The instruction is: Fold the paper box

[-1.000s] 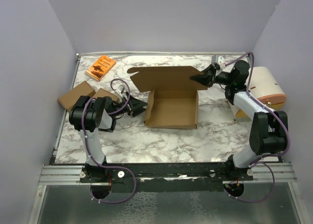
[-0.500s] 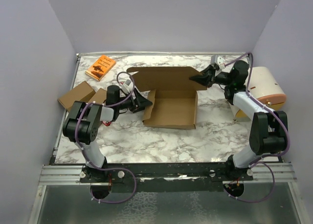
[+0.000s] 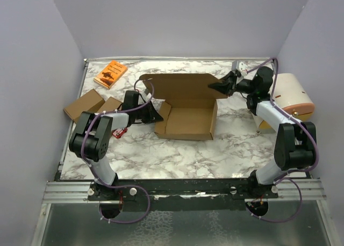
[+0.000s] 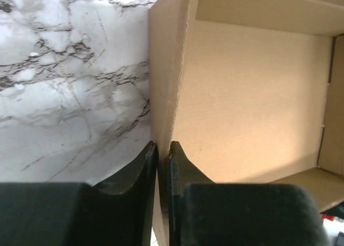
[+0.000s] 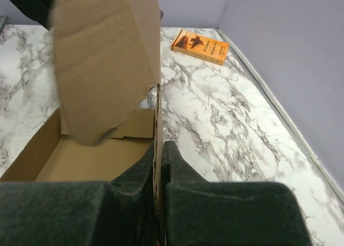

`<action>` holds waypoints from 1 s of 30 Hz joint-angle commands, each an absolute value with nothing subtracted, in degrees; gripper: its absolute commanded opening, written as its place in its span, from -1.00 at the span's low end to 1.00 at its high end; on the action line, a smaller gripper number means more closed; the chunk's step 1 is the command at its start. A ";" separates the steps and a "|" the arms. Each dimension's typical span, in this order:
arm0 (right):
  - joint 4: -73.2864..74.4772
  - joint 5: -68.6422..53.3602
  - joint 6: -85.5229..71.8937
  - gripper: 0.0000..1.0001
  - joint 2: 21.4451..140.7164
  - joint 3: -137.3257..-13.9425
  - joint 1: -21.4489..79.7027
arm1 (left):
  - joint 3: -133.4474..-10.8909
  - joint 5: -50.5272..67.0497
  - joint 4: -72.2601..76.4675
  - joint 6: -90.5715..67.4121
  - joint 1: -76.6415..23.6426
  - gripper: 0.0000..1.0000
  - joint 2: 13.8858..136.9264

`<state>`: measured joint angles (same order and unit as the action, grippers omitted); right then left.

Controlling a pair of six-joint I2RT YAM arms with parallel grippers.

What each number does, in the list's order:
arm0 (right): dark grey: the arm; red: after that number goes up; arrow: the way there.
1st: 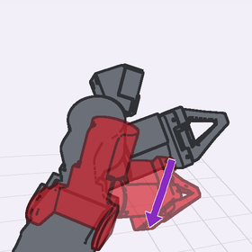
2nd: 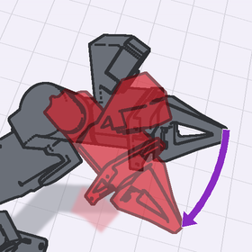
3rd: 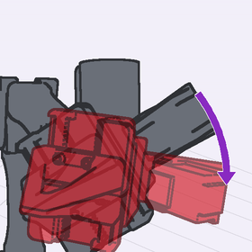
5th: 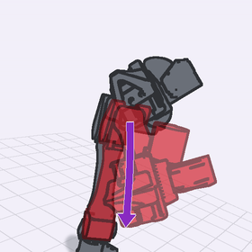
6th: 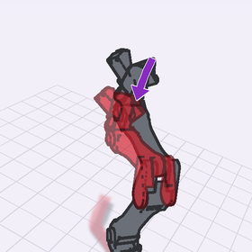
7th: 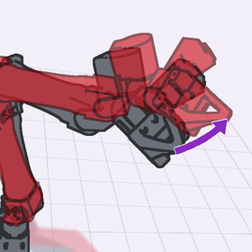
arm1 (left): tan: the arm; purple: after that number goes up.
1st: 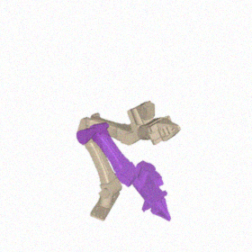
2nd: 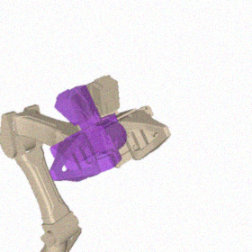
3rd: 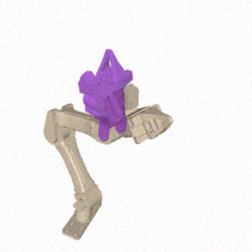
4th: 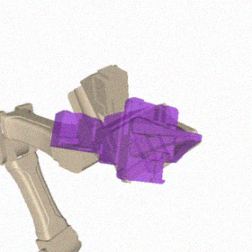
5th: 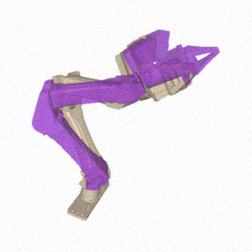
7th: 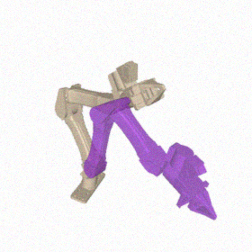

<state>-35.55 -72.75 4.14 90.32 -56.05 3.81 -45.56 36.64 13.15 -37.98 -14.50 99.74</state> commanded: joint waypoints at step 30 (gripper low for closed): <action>-40.75 -75.48 -4.38 -0.82 86.56 -59.40 8.96 | -58.74 -7.37 -2.87 -14.63 -28.30 -1.00 85.25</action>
<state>-41.39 -73.30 -2.28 87.13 -56.55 7.88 -53.36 -2.50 -6.87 -19.75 -27.40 87.85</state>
